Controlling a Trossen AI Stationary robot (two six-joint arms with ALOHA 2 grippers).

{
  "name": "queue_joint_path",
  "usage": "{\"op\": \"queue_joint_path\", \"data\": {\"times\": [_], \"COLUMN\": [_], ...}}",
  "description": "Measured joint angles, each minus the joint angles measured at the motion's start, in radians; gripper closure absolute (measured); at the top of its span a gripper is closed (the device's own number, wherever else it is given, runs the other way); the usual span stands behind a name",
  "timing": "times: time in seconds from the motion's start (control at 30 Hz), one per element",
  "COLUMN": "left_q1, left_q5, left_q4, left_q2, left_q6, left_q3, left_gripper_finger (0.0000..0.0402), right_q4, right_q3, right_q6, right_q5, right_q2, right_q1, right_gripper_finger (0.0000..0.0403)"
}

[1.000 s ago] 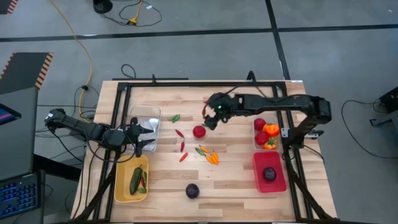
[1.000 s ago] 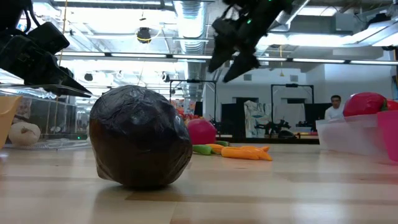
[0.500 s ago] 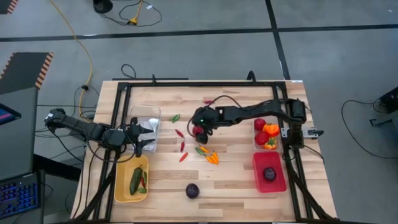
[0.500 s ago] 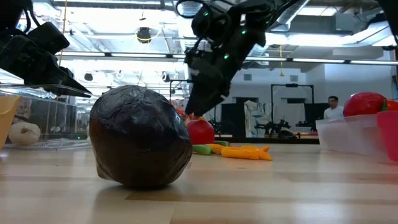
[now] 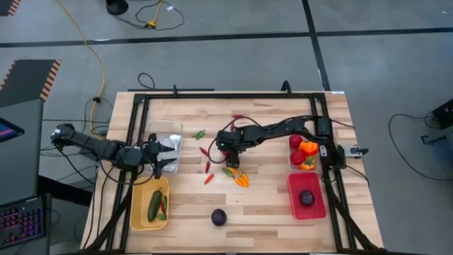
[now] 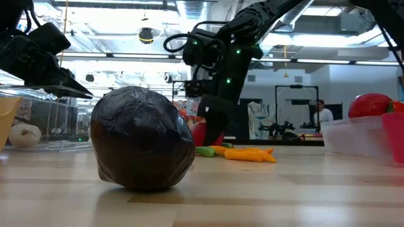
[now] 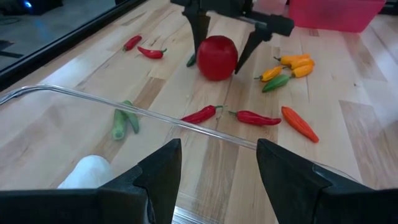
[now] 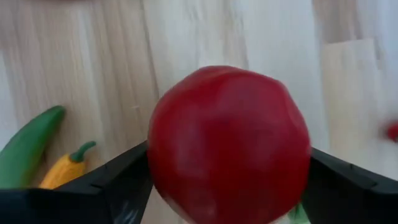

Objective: Sort produce into baskets
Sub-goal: Put the red tomato into the right transparent bin

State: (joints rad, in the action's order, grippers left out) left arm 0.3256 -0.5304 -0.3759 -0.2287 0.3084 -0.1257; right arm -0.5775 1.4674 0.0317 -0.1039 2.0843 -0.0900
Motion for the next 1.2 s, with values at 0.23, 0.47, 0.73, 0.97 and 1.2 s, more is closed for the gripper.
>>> {"op": "queue_joint_path", "data": {"times": [0.23, 0.47, 0.73, 0.97, 1.2], "left_q1": [0.000, 0.000, 0.000, 0.000, 0.000], "left_q5": [0.000, 0.000, 0.000, -0.001, -0.003], "left_q4": [0.000, 0.000, 0.000, 0.000, 0.000], "left_q2": [0.000, 0.000, 0.000, 0.000, 0.000], "left_q6": [0.001, 0.001, 0.002, 0.002, 0.002], "left_q3": [0.000, 0.000, 0.000, 0.000, 0.000], "left_gripper_finger": [0.0206, 0.0206, 0.0206, 0.0206, 0.0206], "right_q4": [-0.005, -0.251, -0.624, -0.740, -0.810], "right_q3": [0.017, 0.159, 0.320, 0.252, 0.019], "right_q6": [0.002, 0.002, 0.030, 0.190, 0.359], "right_q5": [-0.001, -0.001, -0.002, -0.043, -0.119], "right_q2": [-0.009, -0.010, -0.044, -0.195, -0.365], "right_q1": [0.007, 0.036, 0.080, 0.075, 0.035], "right_gripper_finger": [0.0104, 0.0105, 0.0106, 0.0106, 0.0106]}}
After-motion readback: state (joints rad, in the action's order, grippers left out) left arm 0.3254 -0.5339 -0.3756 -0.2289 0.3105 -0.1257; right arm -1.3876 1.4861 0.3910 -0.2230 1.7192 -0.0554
